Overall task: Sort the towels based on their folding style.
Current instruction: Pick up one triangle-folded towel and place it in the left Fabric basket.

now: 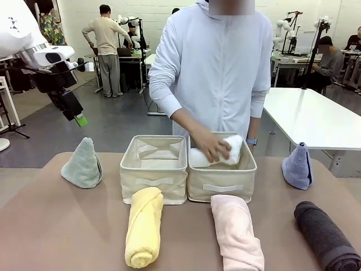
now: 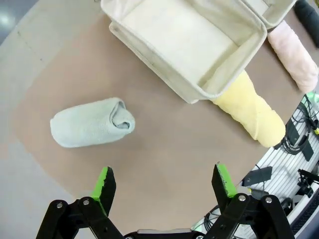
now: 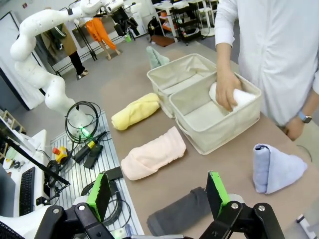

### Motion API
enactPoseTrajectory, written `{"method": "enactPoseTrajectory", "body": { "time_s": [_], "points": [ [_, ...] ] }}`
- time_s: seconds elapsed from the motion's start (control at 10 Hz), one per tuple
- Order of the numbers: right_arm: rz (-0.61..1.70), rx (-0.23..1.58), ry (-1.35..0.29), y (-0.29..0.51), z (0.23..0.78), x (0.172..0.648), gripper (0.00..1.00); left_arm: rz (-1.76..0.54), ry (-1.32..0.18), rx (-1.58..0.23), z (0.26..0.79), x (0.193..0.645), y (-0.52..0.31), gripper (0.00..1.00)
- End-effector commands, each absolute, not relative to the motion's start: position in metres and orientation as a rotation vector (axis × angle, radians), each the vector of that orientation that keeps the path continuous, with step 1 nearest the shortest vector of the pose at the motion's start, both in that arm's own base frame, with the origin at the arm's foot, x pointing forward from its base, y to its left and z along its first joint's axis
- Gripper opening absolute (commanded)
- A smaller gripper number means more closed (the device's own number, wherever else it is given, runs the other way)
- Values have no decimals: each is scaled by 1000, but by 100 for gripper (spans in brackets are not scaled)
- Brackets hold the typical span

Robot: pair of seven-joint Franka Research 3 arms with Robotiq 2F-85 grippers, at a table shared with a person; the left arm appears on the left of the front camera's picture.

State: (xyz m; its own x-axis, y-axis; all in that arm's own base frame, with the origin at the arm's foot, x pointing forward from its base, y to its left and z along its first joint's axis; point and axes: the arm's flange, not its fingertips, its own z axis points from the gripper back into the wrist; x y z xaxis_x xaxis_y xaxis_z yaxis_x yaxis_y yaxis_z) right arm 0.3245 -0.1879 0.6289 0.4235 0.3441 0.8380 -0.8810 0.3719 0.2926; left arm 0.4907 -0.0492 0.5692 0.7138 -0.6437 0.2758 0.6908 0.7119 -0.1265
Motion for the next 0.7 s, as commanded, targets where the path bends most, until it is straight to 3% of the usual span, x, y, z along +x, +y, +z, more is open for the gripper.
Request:
{"method": "enactPoseTrajectory", "body": {
  "time_s": [0.0,0.5,0.6],
  "points": [
    [906,854,-785,-189,631,326,100,-739,-198,-216,579,490,-45,100],
    [906,854,-785,-189,631,326,100,-744,-206,-233,569,490,-48,100],
    [906,854,-785,-189,631,326,100,-955,-86,-109,565,494,-44,100]
  ]
}}
